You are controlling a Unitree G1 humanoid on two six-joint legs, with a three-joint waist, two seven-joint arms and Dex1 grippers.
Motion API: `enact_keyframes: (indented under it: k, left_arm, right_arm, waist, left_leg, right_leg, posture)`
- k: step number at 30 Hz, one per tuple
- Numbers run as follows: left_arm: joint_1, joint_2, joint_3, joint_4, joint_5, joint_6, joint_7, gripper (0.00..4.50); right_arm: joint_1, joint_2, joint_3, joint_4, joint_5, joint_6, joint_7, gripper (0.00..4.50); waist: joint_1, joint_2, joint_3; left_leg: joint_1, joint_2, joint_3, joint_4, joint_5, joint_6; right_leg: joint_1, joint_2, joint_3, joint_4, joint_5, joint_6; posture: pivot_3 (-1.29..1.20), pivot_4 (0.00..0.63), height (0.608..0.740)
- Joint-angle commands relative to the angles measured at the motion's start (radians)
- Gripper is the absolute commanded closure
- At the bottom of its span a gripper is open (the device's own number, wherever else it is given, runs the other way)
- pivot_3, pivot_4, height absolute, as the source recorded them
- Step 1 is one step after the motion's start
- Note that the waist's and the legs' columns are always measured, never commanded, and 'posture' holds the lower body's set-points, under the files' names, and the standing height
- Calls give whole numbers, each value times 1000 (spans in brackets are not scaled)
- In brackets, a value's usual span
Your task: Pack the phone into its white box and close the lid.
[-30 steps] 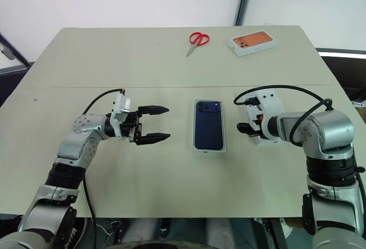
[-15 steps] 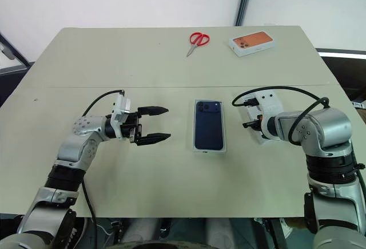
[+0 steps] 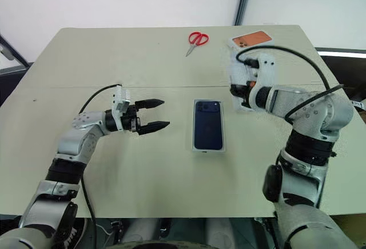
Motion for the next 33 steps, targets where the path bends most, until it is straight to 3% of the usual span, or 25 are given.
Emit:
enact_keyframes:
  k: [1,3,8,13,17,28,33]
  left_arm:
    - [-17,-12,54,-8,-33,16,52,0]
    - [-13,-32,64,-17,-42,29,80,0]
    - [3,-59,83,-57,-66,52,127,0]
    - [8,-50,93,-72,-84,76,138,0]
    - [-12,-40,112,-64,-94,85,146,0]
    - [13,-32,111,-81,-105,101,133,0]
    - [24,-40,100,-90,-110,114,134,0]
  right_arm:
    - [45,97,-127,-20,143,7,70,4463]
    - [15,226,-252,3,214,7,18,4463]
    - [-21,397,-352,-16,344,7,-60,4463]
    - [19,477,-342,-17,547,7,-175,4463]
    - [162,520,-254,-12,692,-7,-266,4463]
    - [441,359,204,-33,1222,-361,-523,4463]
    - [487,268,330,-62,1258,-462,-489,4463]
  waist:
    - [1,0,0]
    - [0,0,0]
    - [-3,2,0]
    - [-9,2,0]
    - [-14,2,-1]
    - [-37,2,-1]
    - [-36,2,-1]
  left_leg:
    - [0,0,0,0,0,0]
    - [0,0,0,0,0,0]
    - [0,0,1,0,1,-2]
    - [-1,0,5,-2,1,-2]
    - [-1,0,5,-2,1,-2]
    - [-1,3,9,-2,1,-2]
    - [-1,3,9,-2,1,-2]
  right_leg:
    - [0,0,0,0,0,0]
    - [0,0,0,0,0,0]
    - [-4,0,3,4,0,0]
    - [-8,1,9,6,0,0]
    - [-8,1,10,6,0,0]
    - [-11,4,14,7,0,0]
    - [-10,4,14,7,0,0]
  posture:
    - [0,150,740]
    - [0,150,740]
    - [0,150,740]
    - [0,150,740]
    - [0,150,740]
    - [0,150,740]
    - [0,150,740]
